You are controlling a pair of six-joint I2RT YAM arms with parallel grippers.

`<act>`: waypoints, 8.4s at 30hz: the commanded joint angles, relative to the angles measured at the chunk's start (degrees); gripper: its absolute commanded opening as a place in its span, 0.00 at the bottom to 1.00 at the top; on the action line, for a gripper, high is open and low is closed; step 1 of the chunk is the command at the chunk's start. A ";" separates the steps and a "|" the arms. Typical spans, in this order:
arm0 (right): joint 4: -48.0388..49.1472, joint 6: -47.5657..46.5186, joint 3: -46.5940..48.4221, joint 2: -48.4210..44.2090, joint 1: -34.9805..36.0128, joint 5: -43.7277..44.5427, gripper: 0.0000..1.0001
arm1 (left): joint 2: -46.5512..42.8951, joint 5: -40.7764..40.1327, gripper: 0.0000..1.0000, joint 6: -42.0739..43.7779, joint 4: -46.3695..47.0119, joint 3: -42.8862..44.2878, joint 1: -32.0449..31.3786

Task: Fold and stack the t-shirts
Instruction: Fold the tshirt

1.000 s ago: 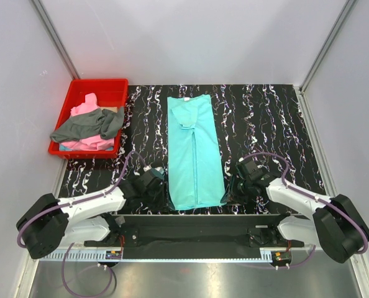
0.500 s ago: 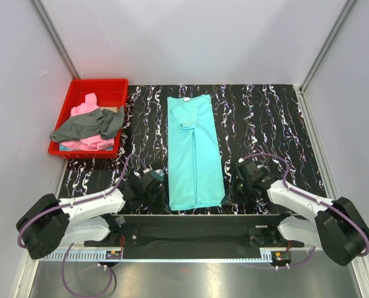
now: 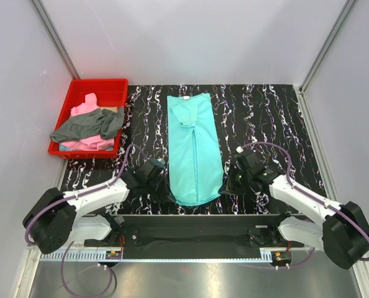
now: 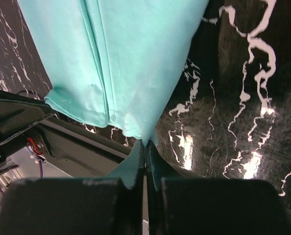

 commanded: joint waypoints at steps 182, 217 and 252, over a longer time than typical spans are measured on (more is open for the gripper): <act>-10.88 -26.77 53.87 53.07 -26.24 -20.34 0.04 | 46.40 17.01 0.36 20.14 11.61 50.78 24.74; -8.08 -26.09 59.25 56.34 -26.77 -26.93 0.01 | 44.49 14.54 0.43 23.66 5.01 54.76 27.55; 9.24 -21.25 24.88 49.74 -20.36 -30.98 0.00 | 30.24 -4.26 0.40 15.57 3.18 21.26 14.19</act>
